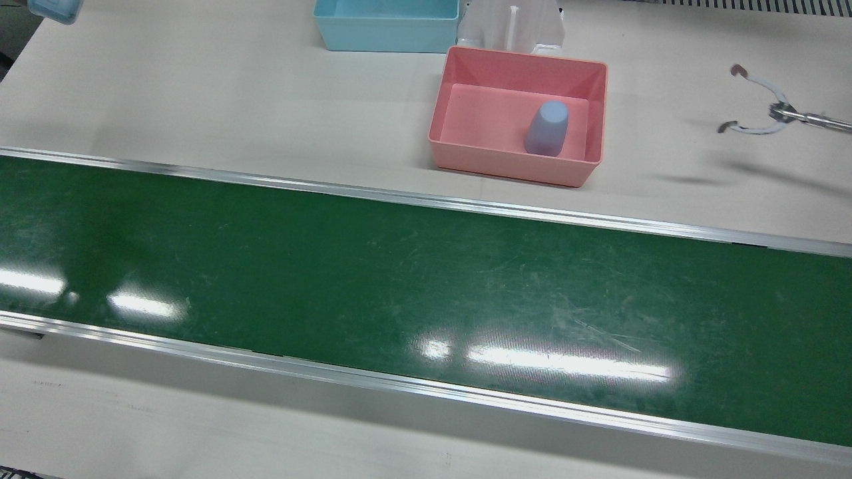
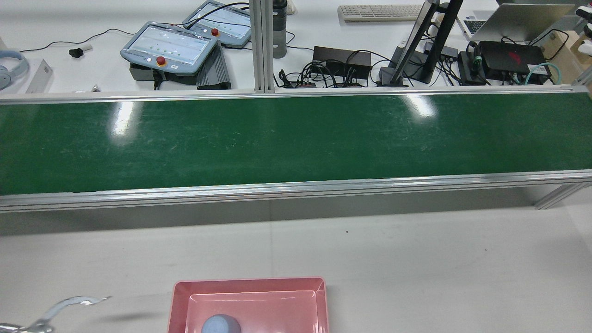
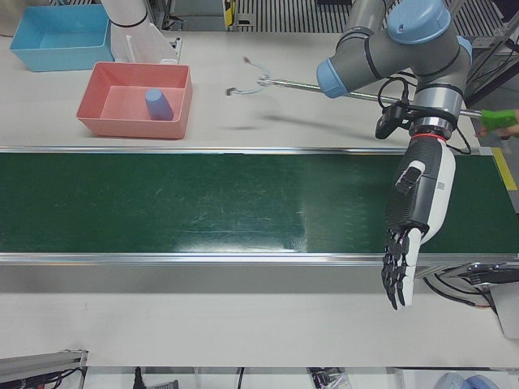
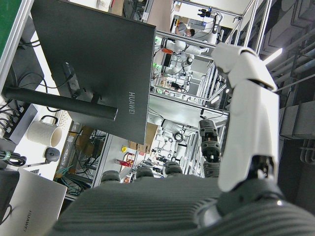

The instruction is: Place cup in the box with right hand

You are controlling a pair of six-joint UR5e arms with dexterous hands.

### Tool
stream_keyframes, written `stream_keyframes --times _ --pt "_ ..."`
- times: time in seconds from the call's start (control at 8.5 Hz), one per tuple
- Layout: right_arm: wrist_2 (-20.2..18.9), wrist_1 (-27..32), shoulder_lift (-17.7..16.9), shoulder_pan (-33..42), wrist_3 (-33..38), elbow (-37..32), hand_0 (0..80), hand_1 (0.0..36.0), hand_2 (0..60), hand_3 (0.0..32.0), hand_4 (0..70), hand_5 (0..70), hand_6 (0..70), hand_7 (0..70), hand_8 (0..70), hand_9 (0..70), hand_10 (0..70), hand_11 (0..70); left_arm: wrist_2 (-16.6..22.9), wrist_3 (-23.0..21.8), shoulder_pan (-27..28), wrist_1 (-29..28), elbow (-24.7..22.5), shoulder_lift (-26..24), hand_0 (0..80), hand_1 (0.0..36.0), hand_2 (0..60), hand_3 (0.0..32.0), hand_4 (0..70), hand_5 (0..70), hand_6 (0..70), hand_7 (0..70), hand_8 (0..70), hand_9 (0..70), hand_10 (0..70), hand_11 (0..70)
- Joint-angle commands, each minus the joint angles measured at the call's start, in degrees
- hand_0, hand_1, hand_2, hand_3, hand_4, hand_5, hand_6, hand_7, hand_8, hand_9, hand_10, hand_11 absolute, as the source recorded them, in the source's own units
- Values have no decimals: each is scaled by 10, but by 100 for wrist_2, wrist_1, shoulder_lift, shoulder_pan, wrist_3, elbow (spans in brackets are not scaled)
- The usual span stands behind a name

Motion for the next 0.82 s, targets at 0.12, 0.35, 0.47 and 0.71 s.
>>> stream_keyframes --times 0.12,0.35,0.47,0.71 --pt "0 0 8 -29 -2 14 560 311 250 0 0 78 30 30 0 0 0 0 1 0 5 -10 21 0 0 0 0 0 0 0 0 0 0 0 0 0" --pt "0 0 0 -12 -2 -3 563 312 245 0 0 79 31 34 0 0 0 1 1 0 5 8 -5 0 0 0 0 0 0 0 0 0 0 0 0 0" --pt "0 0 0 -38 -2 -30 563 314 252 0 0 79 32 36 0 0 0 1 1 0 5 8 -5 0 0 0 0 0 0 0 0 0 0 0 0 0" --pt "0 0 26 -73 -2 -82 560 312 252 0 0 78 32 37 0 2 0 2 1 0 5 8 -5 9 0 0 0 0 0 0 0 0 0 0 0 0"
